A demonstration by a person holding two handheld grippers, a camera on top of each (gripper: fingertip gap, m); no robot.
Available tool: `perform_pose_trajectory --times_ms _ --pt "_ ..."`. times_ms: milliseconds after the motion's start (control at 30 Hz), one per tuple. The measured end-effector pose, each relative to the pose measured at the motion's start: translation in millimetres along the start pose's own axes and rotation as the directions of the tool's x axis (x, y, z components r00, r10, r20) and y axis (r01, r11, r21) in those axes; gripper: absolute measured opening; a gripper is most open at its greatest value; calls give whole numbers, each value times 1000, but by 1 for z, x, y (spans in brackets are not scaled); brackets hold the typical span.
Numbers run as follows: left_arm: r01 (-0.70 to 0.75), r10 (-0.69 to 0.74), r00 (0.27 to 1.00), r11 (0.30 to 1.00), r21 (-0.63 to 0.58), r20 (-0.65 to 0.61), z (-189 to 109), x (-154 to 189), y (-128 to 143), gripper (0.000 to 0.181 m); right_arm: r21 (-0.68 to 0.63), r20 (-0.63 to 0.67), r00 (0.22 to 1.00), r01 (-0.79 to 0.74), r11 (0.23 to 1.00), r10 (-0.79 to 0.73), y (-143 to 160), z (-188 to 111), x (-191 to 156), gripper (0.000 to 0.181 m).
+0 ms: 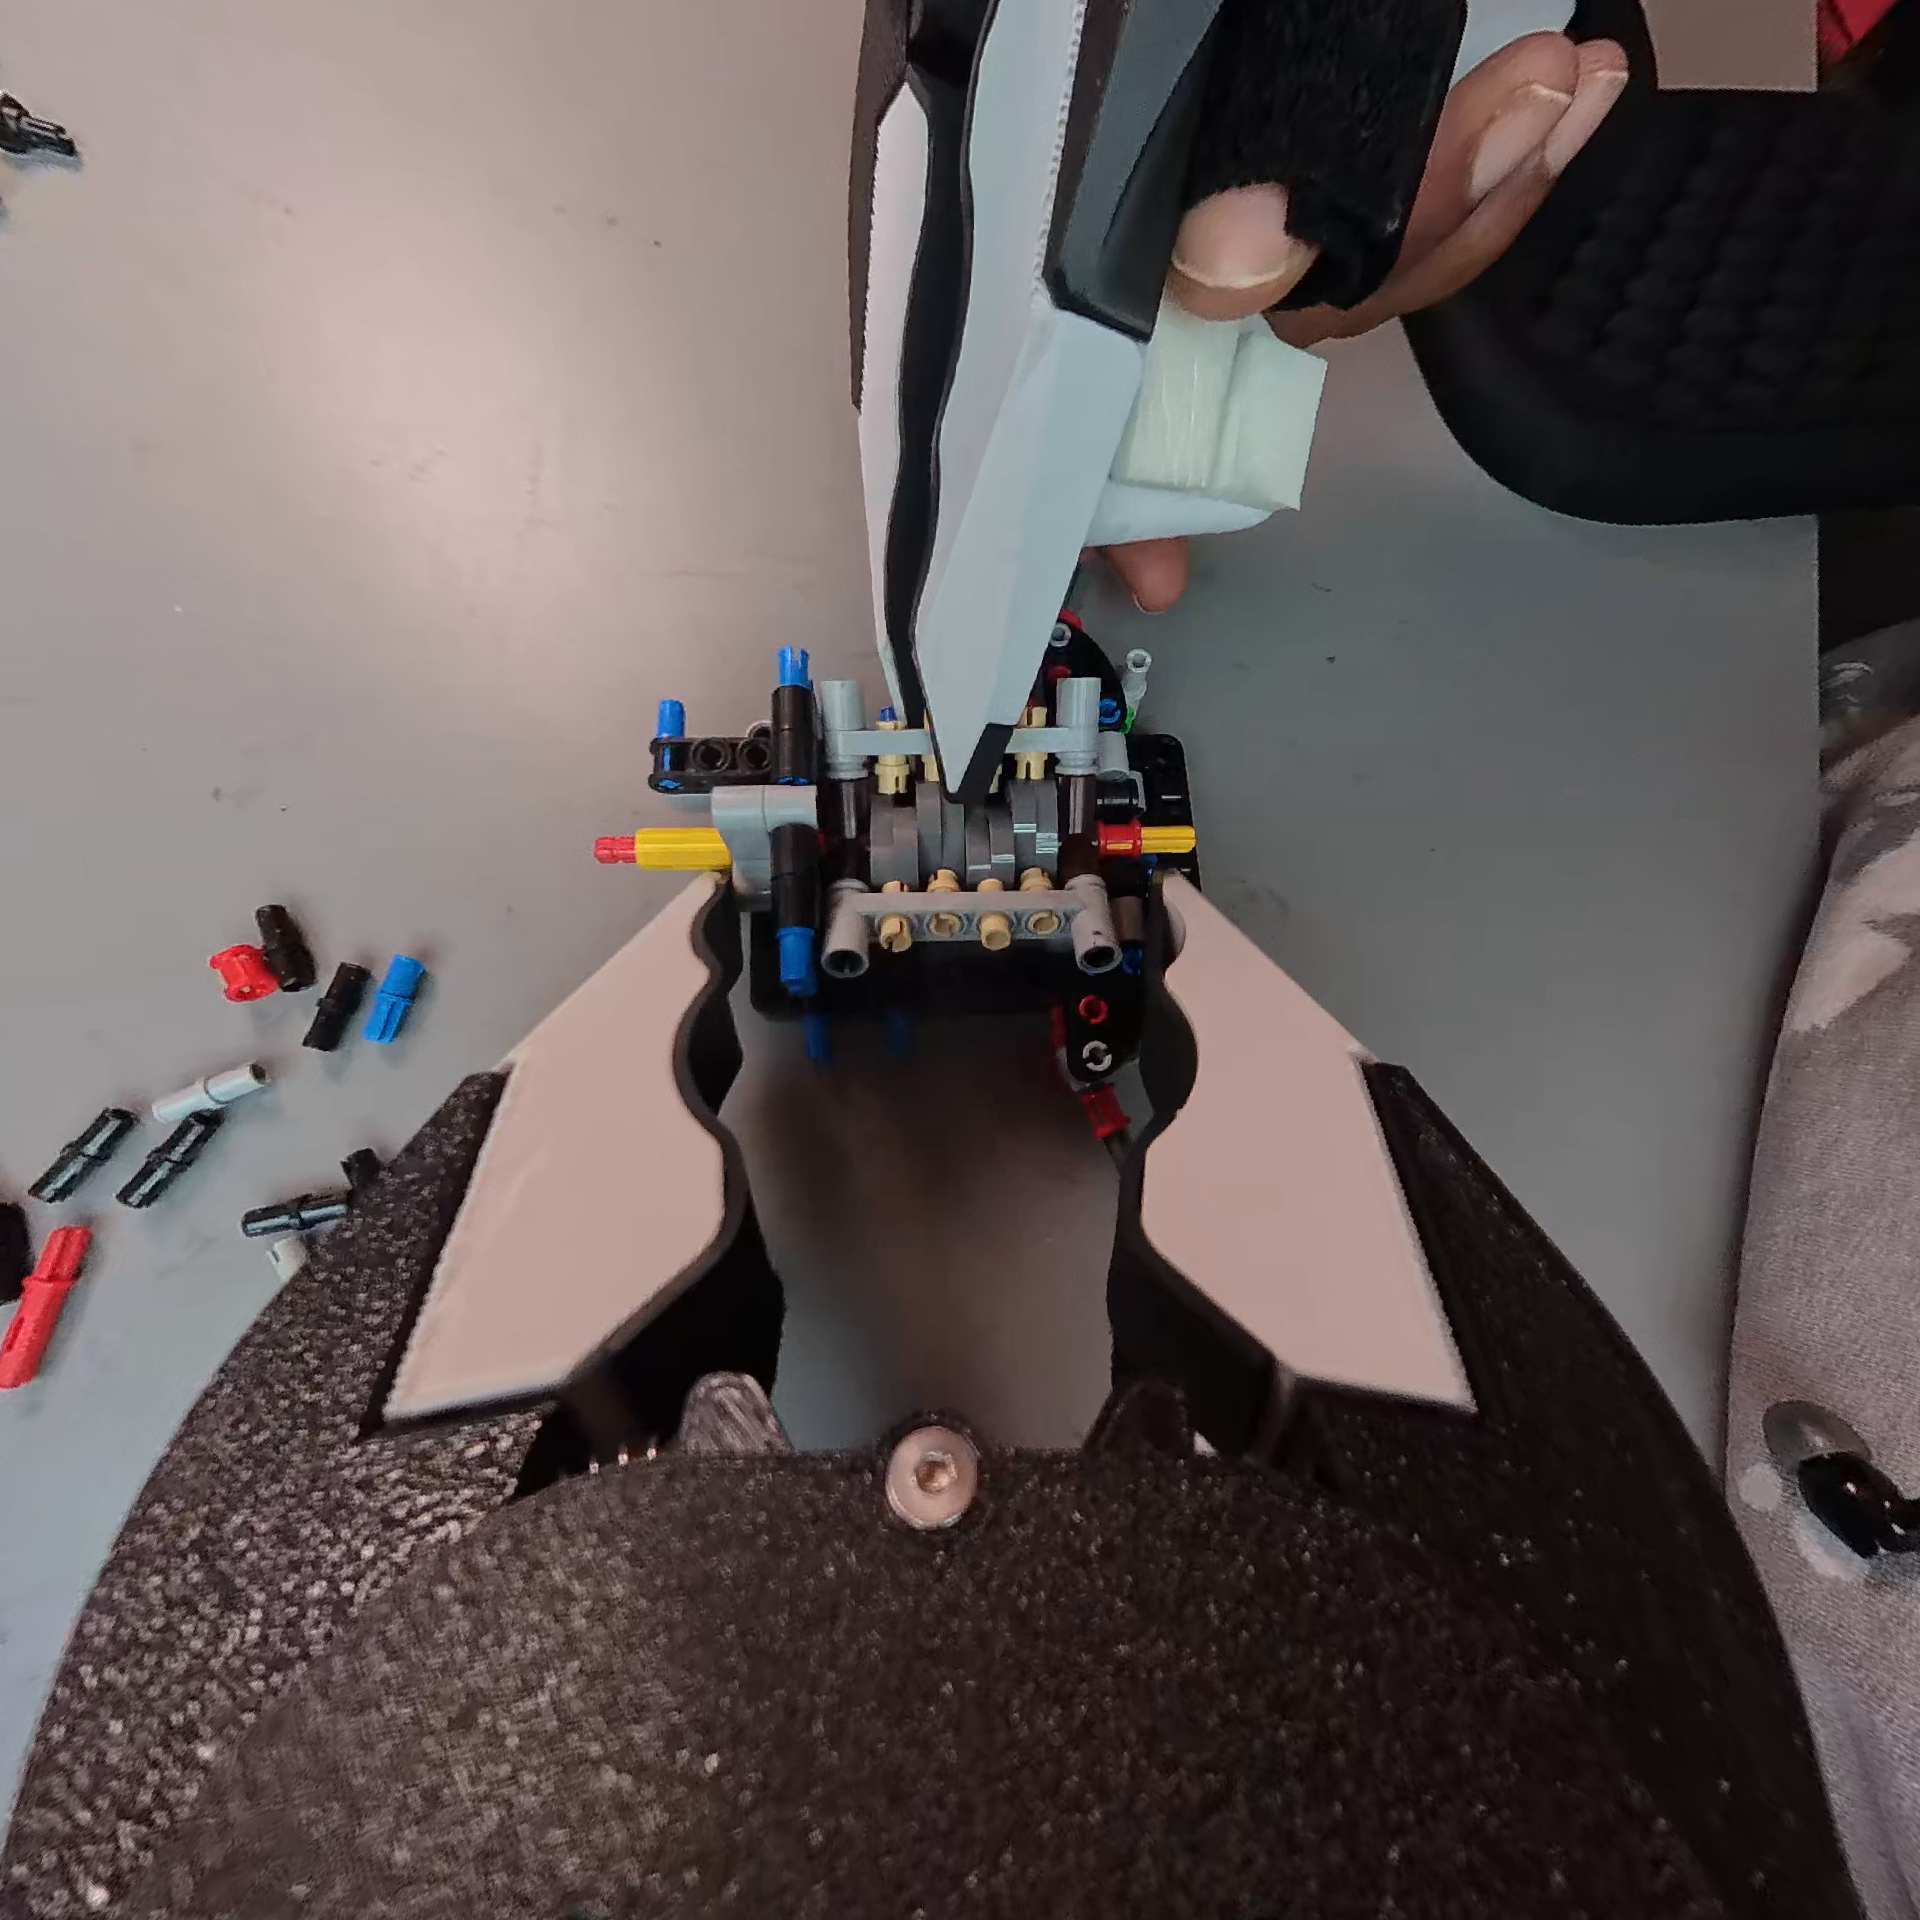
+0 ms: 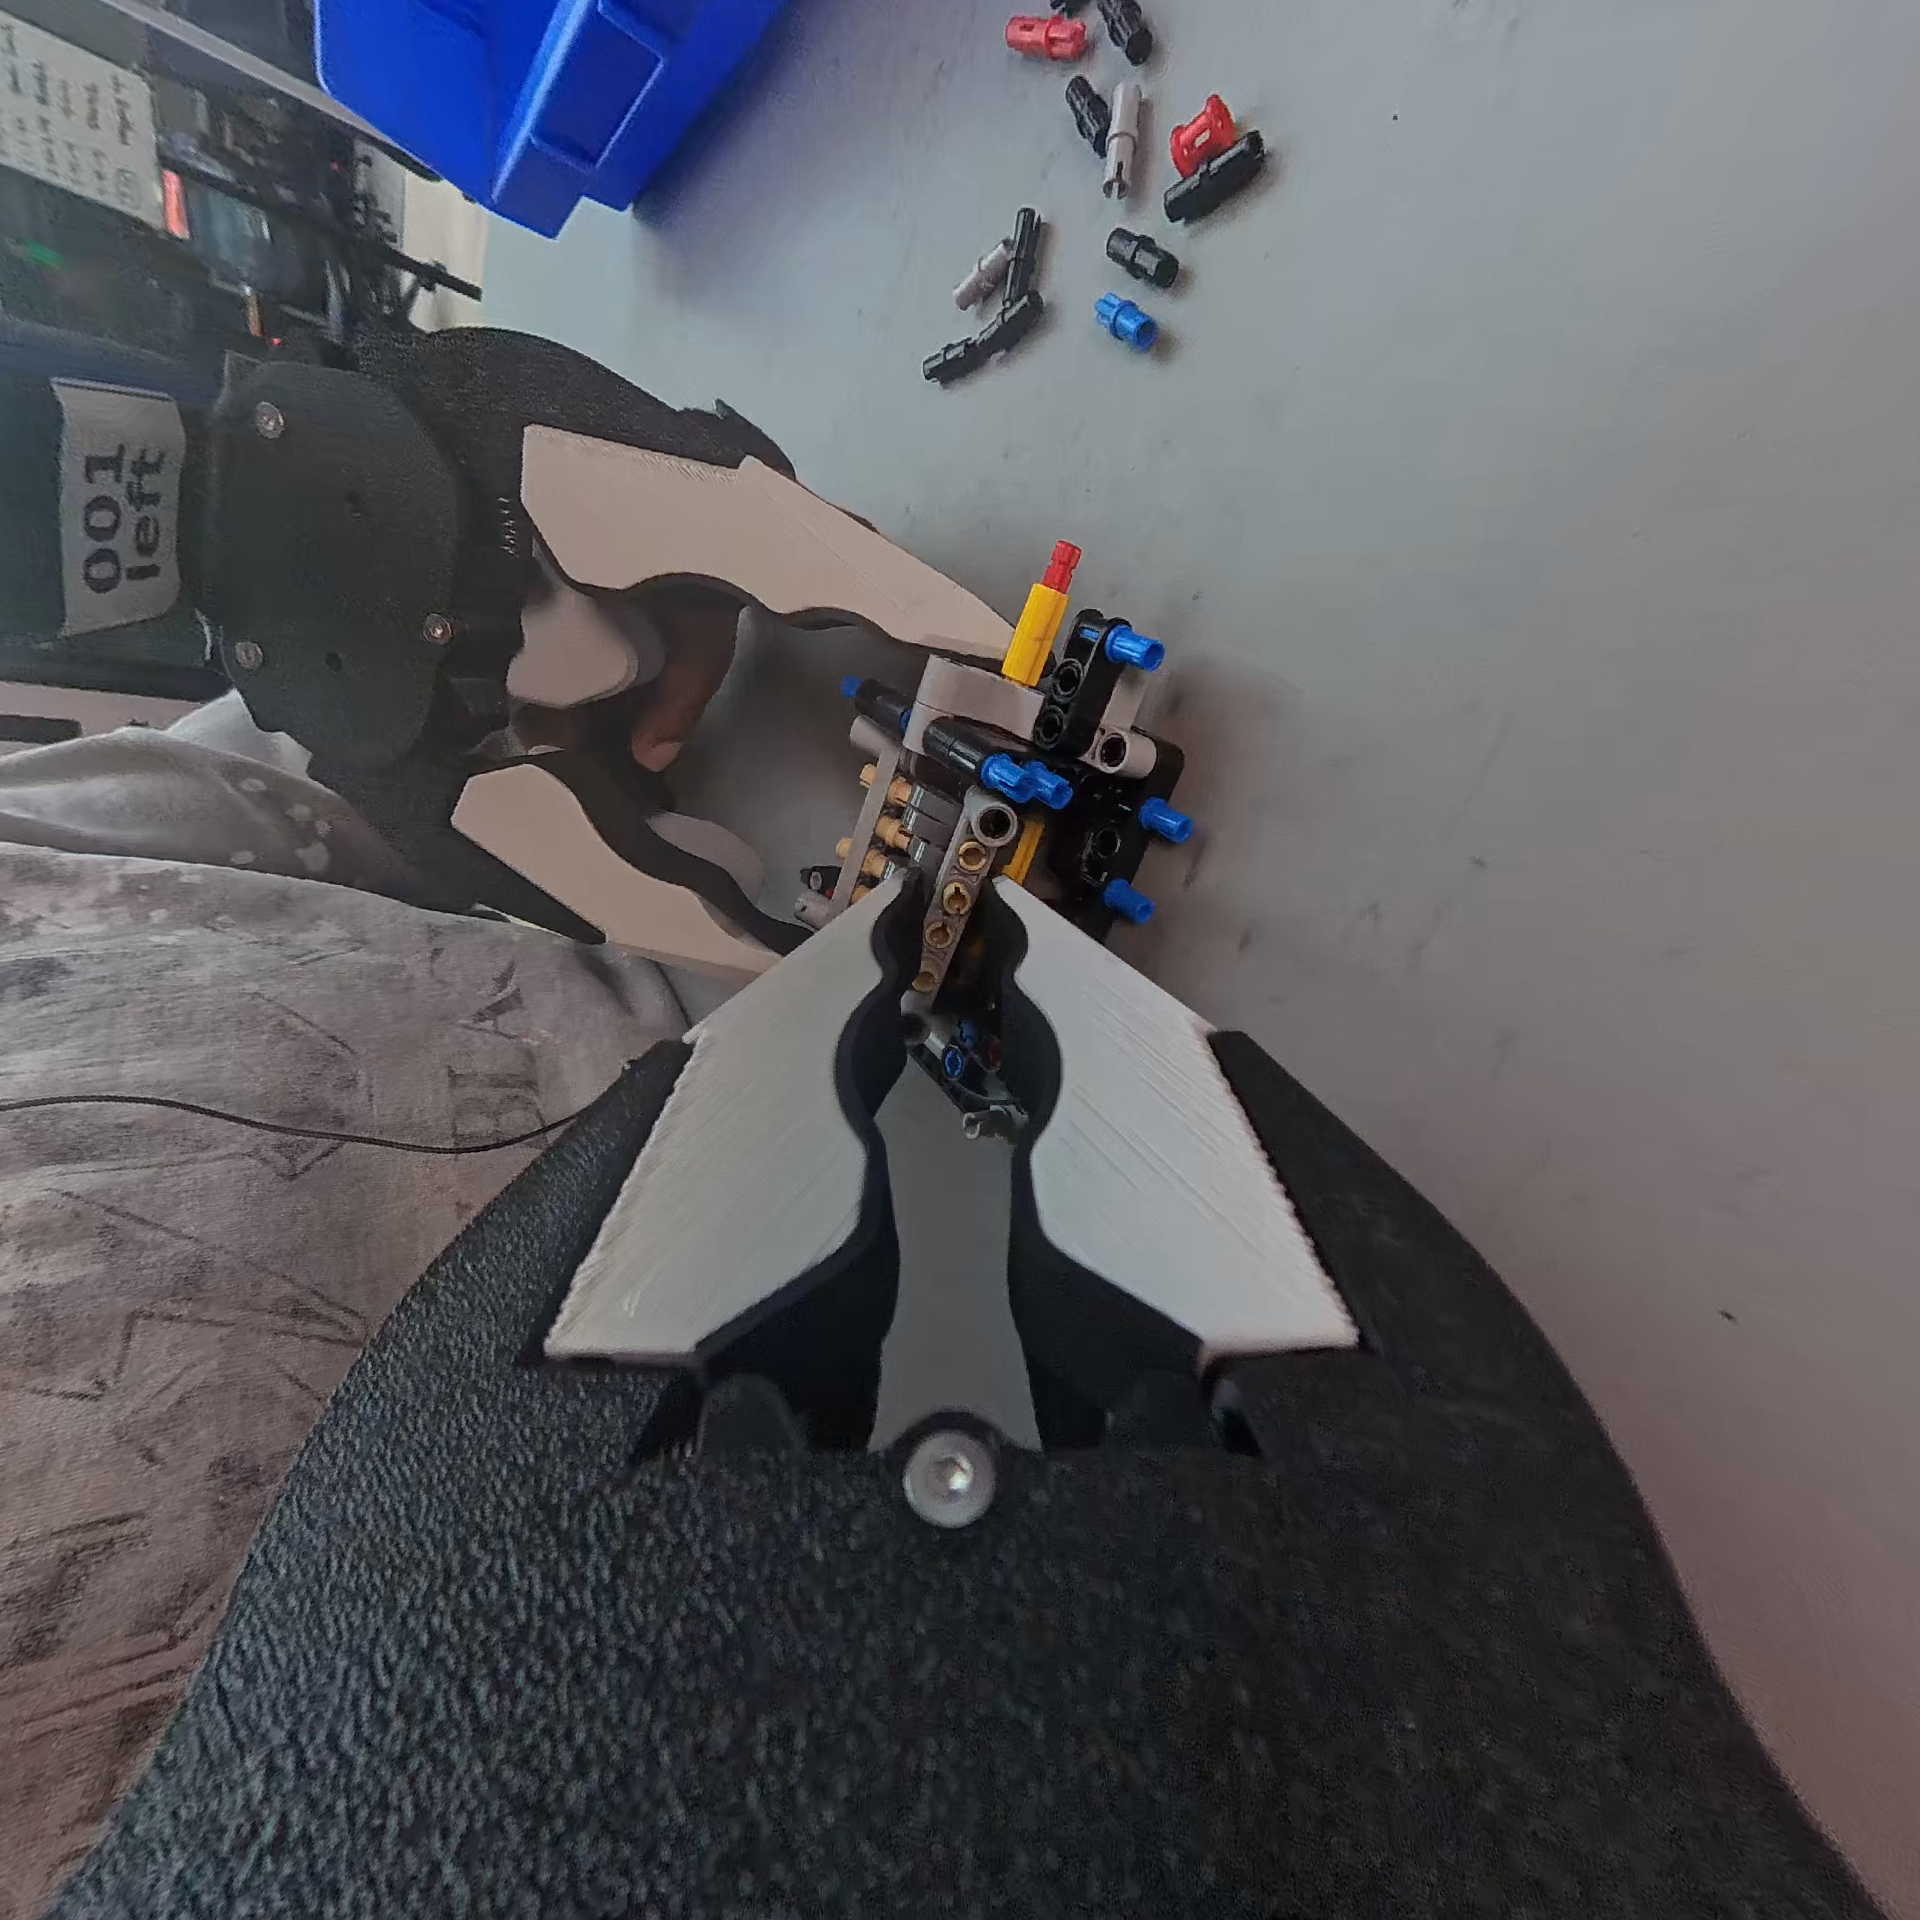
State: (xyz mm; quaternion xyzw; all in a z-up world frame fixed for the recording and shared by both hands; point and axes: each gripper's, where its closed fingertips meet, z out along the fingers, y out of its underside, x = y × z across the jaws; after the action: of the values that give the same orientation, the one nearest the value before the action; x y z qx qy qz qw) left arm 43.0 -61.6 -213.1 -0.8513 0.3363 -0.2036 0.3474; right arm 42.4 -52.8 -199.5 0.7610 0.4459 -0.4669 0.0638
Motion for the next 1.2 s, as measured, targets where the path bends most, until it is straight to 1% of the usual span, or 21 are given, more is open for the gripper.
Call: perform_pose_trajectory --times_ms 200,733,933,1000,1067,1100,1133,1200 --pt "-12 13 1000 998 -59 15 0 0 2 76 36 54 997 -54 998 52 0 -3 0 8" --pt "7 -8 1000 999 -47 -6 7 5 -4 74 84 95 992 -90 992 82 5 -16 2 7" --pt "-21 19 999 998 -59 -36 9 13 -5 74 31 114 988 -107 994 103 15 -21 1 7" --pt "-25 22 999 997 -67 -36 8 12 -4 74 14 124 986 -115 993 112 16 -27 0 6" --pt "-12 7 998 997 -74 -66 10 18 -4 74 -46 114 990 -75 996 80 26 -26 -3 7" --pt "-38 32 997 995 -93 -64 11 20 -4 75 -69 118 990 -64 996 72 29 -27 -6 7" --pt "-62 56 996 993 -97 -66 11 22 -5 74 -74 119 991 -59 995 68 29 -29 -8 7" --pt "-52 45 996 995 -83 -82 11 22 -7 74 -72 128 987 -85 994 94 28 -30 -7 6"
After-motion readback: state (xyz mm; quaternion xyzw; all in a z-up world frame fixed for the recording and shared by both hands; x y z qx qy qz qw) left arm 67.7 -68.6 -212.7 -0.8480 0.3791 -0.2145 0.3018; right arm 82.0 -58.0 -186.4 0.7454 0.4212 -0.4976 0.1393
